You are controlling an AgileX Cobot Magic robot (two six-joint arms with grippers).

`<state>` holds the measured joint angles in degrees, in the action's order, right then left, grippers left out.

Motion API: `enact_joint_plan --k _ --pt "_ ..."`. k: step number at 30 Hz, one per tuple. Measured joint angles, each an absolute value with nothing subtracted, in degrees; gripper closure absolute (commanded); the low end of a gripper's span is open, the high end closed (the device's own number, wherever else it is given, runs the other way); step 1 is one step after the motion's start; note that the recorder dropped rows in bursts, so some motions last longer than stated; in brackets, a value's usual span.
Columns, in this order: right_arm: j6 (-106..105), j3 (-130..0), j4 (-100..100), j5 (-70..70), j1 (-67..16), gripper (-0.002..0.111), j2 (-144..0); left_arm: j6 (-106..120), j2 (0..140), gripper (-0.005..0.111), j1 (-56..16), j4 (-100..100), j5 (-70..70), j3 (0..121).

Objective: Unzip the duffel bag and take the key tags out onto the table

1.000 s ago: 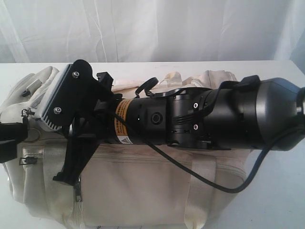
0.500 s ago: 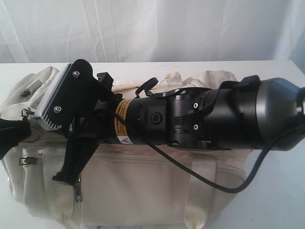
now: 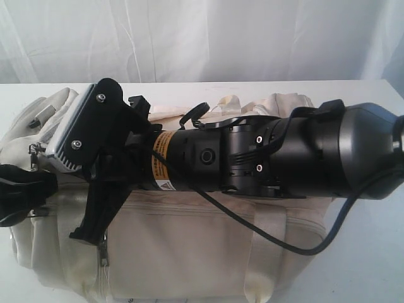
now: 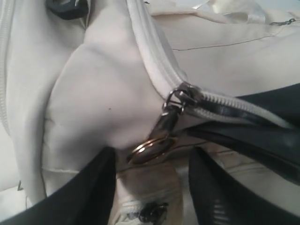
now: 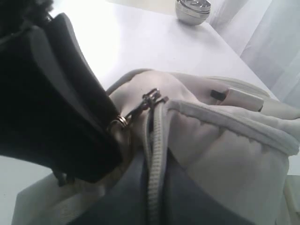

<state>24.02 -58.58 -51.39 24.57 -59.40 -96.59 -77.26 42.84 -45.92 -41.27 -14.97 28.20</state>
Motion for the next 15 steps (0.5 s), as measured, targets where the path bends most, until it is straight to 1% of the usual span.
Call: enact_joint_plan --k 5,8,15 --pt "24.27 -58.58 -51.39 24.57 -59.40 0.108 -96.59 -79.97 43.44 0.055 -45.41 -45.18 -14.49 28.20" --pt "24.27 -58.58 -51.39 24.57 -59.40 0.108 -96.59 -81.58 43.44 0.058 -43.29 -46.49 -13.88 28.17" --pt "24.33 -58.58 -51.18 24.57 -59.40 0.108 -96.47 -82.05 43.44 0.058 -39.22 -45.81 -8.60 27.83"
